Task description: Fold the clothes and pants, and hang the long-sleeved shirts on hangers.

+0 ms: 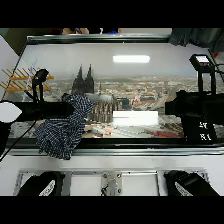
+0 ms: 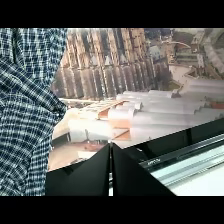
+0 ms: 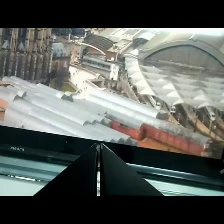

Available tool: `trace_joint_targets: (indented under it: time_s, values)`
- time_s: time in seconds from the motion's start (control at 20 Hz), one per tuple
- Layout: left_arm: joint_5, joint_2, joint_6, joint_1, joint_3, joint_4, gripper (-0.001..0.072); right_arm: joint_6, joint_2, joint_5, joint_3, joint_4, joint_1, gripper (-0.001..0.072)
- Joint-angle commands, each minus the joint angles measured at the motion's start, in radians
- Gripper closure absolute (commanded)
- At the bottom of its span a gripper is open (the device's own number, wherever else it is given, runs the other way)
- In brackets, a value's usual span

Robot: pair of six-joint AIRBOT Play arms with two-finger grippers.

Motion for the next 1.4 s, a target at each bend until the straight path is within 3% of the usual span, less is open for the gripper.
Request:
trace_joint_targets:
  time_s: [0.0,0.05,0.1,0.3,0.5,0.65,0.8,1.0,1.15,1.2,1.35]
  values:
    - [0.091,0.000,0.013,0.000,0.000,0.008,0.0615,0.000,0.000,0.000,0.000,0.000,0.000,0.0689]
    - [0.140,0.000,0.063,0.000,0.000,0.021,0.0155,0.000,0.000,0.000,0.000,0.000,0.000,0.0689]
    - [0.177,-0.010,0.065,0.000,0.003,0.061,0.0007,0.000,0.000,0.000,0.000,0.000,0.000,0.0689]
    - [0.165,-0.198,0.029,-0.042,0.063,0.335,0.0021,0.000,0.000,0.000,0.000,0.001,0.000,0.0689]
    - [0.222,-0.417,-0.072,-0.101,0.066,0.526,0.0020,0.000,0.000,0.000,0.000,0.001,0.000,0.0689]
    - [0.265,-0.535,-0.183,-0.069,0.066,0.537,0.0020,0.000,0.000,0.000,0.000,0.000,0.000,0.0689]
    - [0.295,-0.608,-0.190,-0.049,0.066,0.427,0.0020,0.000,0.000,0.000,0.000,0.000,0.000,0.0689]
    - [0.300,-0.659,-0.191,-0.066,0.066,0.416,0.0024,0.000,0.000,0.000,0.000,0.000,0.000,0.0689]
    - [0.300,-0.632,-0.195,-0.066,0.068,0.415,0.0642,0.000,0.000,0.000,0.000,0.001,0.000,0.0689]
    - [0.298,-0.605,-0.195,-0.066,0.079,0.414,0.0688,0.000,0.000,0.000,0.000,0.000,0.000,0.0689]
    - [0.275,-0.472,-0.177,-0.091,0.208,0.378,0.0689,0.000,0.000,0.000,0.000,0.000,0.000,0.0689]
